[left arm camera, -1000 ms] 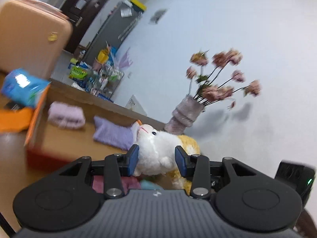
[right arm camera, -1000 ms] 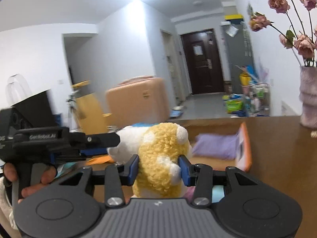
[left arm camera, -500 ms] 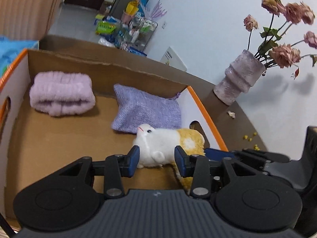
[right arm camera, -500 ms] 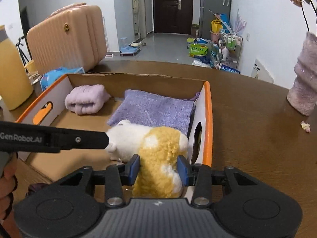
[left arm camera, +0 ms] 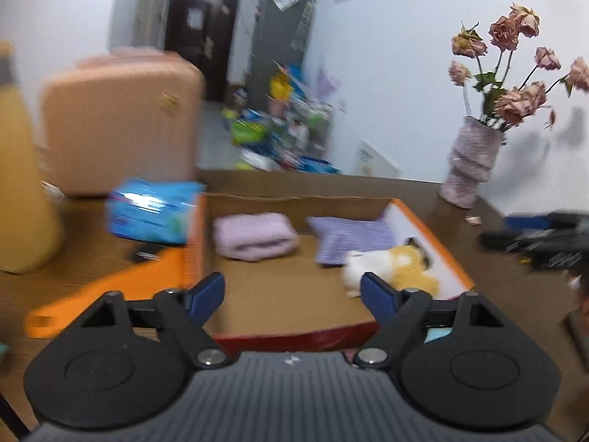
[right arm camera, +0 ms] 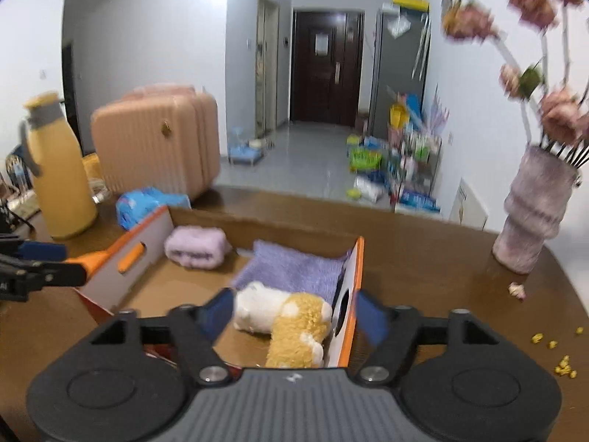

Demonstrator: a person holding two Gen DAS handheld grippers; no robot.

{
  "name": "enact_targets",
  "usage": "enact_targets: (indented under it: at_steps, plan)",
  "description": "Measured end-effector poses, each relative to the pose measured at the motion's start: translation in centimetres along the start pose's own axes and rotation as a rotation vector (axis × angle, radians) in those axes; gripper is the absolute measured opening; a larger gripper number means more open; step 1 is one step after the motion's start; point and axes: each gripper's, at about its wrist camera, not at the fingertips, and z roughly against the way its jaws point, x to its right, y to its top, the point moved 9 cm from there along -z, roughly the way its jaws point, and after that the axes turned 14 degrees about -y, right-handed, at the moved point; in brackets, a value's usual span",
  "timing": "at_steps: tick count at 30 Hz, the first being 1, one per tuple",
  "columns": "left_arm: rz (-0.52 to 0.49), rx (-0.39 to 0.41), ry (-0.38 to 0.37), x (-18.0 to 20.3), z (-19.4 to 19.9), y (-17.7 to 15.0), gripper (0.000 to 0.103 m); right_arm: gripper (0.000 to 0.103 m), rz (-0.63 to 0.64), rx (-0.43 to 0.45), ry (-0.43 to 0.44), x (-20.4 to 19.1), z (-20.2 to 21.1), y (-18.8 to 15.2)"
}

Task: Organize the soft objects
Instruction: 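Withdraw both open grippers from the box back over the table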

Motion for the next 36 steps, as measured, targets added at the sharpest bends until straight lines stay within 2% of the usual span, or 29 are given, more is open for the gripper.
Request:
enact_targets:
  at_steps: [1,2,4,7,11,14,17,22,25,28,31,34,36]
  plan:
    - [-0.016,0.028,0.044,-0.2,1.5,-0.2,0.098,0.097,-0.014,0.038,0.002,0.1,1.2,0.1]
    - [-0.03,0.069,0.087,-0.2,3.0,-0.3,0.099,0.103,-0.036,0.086,0.004,0.2,2.6,0.2]
    - [-0.07,0.142,0.145,0.3,5.8,-0.7,0.103,0.103,-0.071,0.153,0.006,0.3,4.8,0.2]
    - [-0.082,0.179,0.156,1.5,8.4,-1.9,0.103,0.103,-0.108,0.232,0.021,-0.4,7.3,-0.6]
    - [-0.084,0.21,0.143,2.7,10.9,-3.3,0.103,0.103,-0.105,0.267,0.033,-1.9,10.0,-1.8]
    - [-0.08,0.224,0.154,3.1,12.1,-4.2,0.103,0.103,-0.084,0.28,0.034,-2.6,11.6,-2.5]
    - [-0.076,0.276,0.177,3.8,14.3,-5.9,0.103,0.103,-0.093,0.295,0.015,-2.9,13.8,-4.1]
    - [-0.118,0.31,0.105,6.4,17.7,-10.9,0.103,0.103,-0.077,0.327,0.003,-4.1,18.3,-9.7]
    - [-0.128,0.32,0.095,7.6,19.6,-14.2,0.103,0.103,-0.07,0.323,0.03,-5.2,20.6,-13.6]
    - [-0.127,0.306,0.081,8.6,21.2,-18.0,0.103,0.103,-0.089,0.303,0.054,-6.3,23.1,-18.1]
    - [-0.183,0.246,0.035,10.0,21.5,-21.1,0.103,0.103,-0.162,0.254,0.09,-7.0,24.5,-21.7]
    - [-0.24,0.228,0.049,10.5,21.2,-21.5,0.103,0.103,-0.16,0.222,0.089,-7.6,24.9,-23.5]
    - [-0.211,0.247,0.061,10.1,20.9,-21.1,0.103,0.103,-0.143,0.234,0.08,-8.1,25.2,-23.7]
